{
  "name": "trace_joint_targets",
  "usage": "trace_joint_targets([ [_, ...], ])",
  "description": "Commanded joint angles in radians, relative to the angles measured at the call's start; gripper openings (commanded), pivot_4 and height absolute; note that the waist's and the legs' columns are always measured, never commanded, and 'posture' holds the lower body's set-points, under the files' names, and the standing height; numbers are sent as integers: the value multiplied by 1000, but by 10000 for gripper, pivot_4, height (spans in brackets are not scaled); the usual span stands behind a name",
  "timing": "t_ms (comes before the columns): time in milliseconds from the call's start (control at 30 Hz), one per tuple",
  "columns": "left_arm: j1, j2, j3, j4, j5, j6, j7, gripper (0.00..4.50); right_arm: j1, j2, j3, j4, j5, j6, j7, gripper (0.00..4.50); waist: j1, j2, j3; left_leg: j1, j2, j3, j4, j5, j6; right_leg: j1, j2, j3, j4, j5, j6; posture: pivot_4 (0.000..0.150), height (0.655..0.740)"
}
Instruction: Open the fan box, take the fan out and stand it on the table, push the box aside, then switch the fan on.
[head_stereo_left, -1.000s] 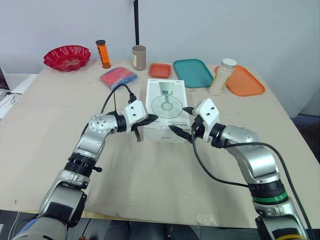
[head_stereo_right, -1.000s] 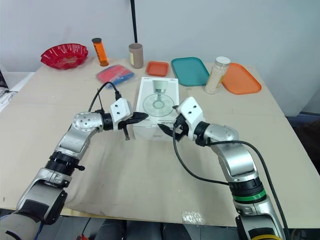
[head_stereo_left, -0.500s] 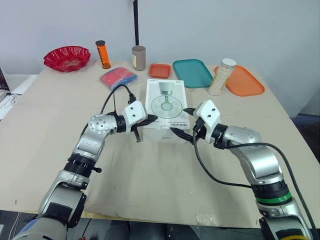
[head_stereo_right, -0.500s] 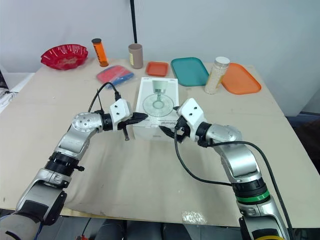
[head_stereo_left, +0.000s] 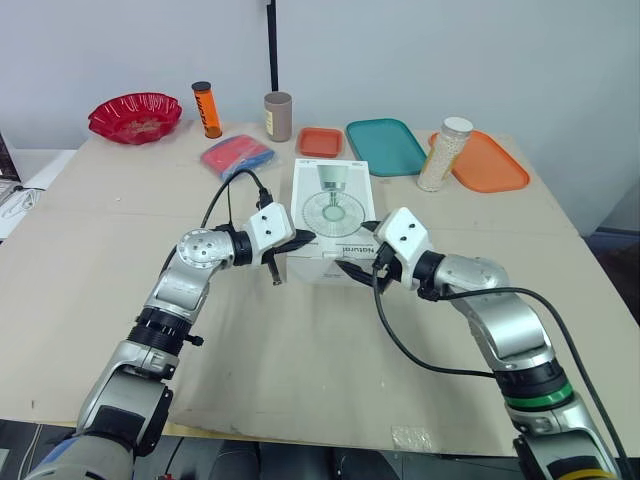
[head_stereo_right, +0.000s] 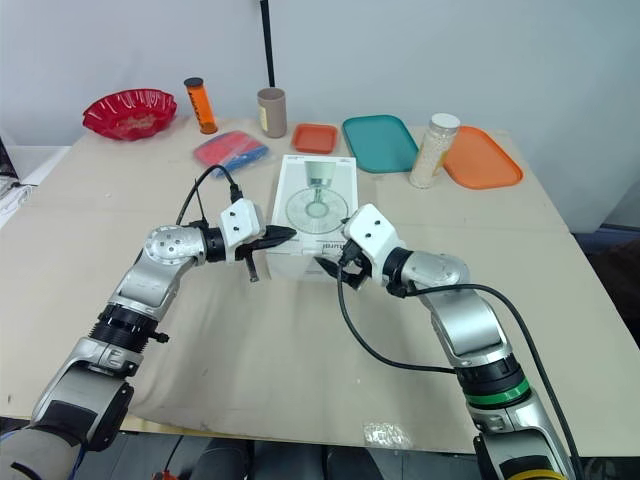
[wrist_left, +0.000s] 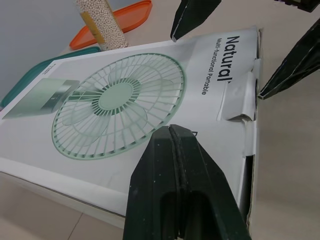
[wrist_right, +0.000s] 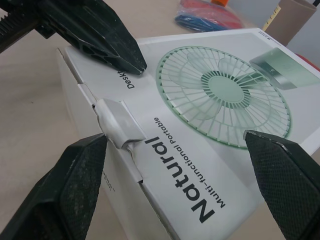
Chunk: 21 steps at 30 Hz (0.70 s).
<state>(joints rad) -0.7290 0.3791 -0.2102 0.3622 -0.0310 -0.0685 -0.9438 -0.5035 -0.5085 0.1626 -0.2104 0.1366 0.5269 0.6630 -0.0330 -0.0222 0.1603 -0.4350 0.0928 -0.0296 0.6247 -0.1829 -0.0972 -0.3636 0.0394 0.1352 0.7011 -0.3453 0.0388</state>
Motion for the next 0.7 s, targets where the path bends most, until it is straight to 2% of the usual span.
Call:
trace_joint_targets([
  [33, 34, 12, -44, 31, 41, 4, -15, 682, -28, 6, -45, -18, 26, 24, -9, 45000, 0, 0, 0, 0, 0, 0, 0, 0, 0, 0, 0, 0, 0, 0, 0, 1500, 7389],
  [267, 40, 14, -47, 32, 46, 1, -28, 682, -36, 2, -77, -36, 86, 84, 5, 45000, 0, 0, 0, 0, 0, 0, 0, 0, 0, 1, 0, 0, 0, 0, 0, 1500, 7389],
  [700, 49, 9, -52, 23, 46, 3, -31, 682, -52, -8, -65, -2, 45, 95, -37, 45000, 0, 0, 0, 6, 0, 0, -1, 0, 0, 7, 0, 0, 0, 0, 0, 1500, 7389],
])
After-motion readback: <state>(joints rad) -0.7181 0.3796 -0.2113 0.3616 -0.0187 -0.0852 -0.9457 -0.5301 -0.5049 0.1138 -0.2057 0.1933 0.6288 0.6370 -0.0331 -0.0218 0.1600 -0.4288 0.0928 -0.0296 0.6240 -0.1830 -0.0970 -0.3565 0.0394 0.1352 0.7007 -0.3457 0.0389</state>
